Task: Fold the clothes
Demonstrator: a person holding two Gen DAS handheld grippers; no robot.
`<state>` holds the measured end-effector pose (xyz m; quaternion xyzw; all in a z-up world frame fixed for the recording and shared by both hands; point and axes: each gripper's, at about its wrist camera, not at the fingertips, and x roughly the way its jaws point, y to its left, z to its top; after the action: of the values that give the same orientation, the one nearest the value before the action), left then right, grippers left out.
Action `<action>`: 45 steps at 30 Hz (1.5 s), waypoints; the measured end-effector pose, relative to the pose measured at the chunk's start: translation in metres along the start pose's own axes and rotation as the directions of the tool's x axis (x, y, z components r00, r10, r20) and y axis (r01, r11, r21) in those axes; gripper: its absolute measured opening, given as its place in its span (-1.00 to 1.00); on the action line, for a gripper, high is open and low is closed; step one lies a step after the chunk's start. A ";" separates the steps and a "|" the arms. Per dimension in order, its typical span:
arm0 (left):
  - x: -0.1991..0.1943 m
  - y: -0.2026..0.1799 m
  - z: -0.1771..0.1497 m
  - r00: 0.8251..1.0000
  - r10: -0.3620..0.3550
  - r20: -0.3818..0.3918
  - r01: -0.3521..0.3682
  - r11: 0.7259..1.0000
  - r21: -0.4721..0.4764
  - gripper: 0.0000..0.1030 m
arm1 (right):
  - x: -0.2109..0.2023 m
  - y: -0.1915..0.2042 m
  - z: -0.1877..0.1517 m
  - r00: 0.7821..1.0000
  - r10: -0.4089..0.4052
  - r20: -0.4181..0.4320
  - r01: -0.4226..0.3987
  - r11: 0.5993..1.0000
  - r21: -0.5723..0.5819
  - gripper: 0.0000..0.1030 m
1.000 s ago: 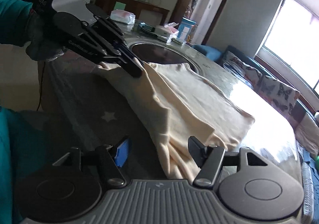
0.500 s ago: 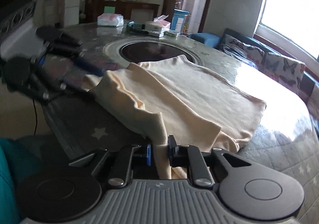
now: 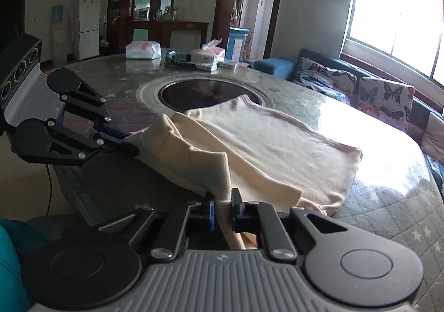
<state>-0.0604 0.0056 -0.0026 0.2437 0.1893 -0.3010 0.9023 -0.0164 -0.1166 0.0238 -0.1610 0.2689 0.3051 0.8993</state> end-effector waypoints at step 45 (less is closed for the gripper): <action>0.143 0.114 0.046 0.972 0.124 -0.202 -0.180 0.940 -0.289 -0.76 | 0.119 -0.132 0.052 0.987 -0.095 -0.128 0.136 0.922 0.362 -0.59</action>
<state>0.1276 -0.0047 0.0018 0.1416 0.2953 -0.1741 0.9287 0.1674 -0.1386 0.0130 -0.0210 0.3597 0.1863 0.9140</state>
